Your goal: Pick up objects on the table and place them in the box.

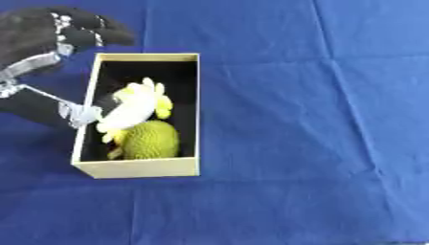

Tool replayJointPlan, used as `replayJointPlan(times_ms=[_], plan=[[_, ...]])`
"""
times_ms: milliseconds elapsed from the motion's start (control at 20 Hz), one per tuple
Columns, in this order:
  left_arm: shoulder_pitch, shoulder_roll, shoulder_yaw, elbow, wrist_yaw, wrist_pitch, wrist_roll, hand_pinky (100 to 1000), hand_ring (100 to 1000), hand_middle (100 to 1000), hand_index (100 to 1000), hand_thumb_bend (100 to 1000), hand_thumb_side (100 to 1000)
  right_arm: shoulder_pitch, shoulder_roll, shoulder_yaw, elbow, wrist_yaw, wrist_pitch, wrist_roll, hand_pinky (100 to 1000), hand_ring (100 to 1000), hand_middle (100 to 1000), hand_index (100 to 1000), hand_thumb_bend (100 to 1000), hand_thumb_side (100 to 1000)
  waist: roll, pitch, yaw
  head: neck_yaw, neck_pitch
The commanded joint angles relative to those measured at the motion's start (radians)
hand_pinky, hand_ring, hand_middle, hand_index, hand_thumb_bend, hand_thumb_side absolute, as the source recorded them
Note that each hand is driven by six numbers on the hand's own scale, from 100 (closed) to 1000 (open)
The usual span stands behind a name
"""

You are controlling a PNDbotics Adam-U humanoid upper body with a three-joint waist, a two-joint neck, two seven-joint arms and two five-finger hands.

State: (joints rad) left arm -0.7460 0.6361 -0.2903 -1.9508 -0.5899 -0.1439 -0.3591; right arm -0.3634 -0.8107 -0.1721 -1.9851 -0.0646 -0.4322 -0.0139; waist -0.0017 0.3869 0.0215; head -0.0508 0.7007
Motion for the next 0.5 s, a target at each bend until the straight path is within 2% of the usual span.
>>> replayJointPlan(times_ms=[50, 150, 250, 350, 500], plan=[[0.008, -0.007, 0.104, -0.046, 0.127, 0.043, 0.133, 791, 788, 783, 901, 100, 547, -0.004, -0.018, -0.018, -0.015, -0.009, 0.001, -0.007, 877, 815, 570, 773, 100, 423, -0.002, -0.028, 0.002, -0.012, -0.016], [0.025, -0.016, 0.166, -0.048, 0.215, 0.059, 0.249, 769, 764, 762, 876, 100, 514, -0.002, -0.018, -0.022, -0.015, -0.011, -0.001, -0.012, 876, 814, 571, 772, 100, 415, -0.003, -0.029, 0.005, -0.016, -0.02], [0.047, -0.029, 0.225, -0.049, 0.298, 0.046, 0.383, 757, 756, 753, 865, 100, 515, -0.003, -0.017, -0.029, -0.015, -0.018, -0.007, -0.025, 876, 813, 573, 772, 100, 408, -0.003, -0.028, 0.007, -0.018, -0.022], [0.067, -0.04, 0.281, -0.049, 0.348, 0.012, 0.52, 754, 760, 755, 866, 100, 519, -0.006, -0.015, -0.036, -0.015, -0.031, -0.019, -0.045, 875, 814, 580, 776, 100, 396, -0.003, -0.027, 0.009, -0.016, -0.022], [0.11, -0.076, 0.354, -0.049, 0.443, -0.101, 0.726, 751, 767, 759, 865, 100, 542, -0.017, -0.007, -0.049, -0.015, -0.069, -0.051, -0.093, 874, 814, 593, 780, 100, 367, -0.004, -0.024, 0.012, -0.012, -0.021]])
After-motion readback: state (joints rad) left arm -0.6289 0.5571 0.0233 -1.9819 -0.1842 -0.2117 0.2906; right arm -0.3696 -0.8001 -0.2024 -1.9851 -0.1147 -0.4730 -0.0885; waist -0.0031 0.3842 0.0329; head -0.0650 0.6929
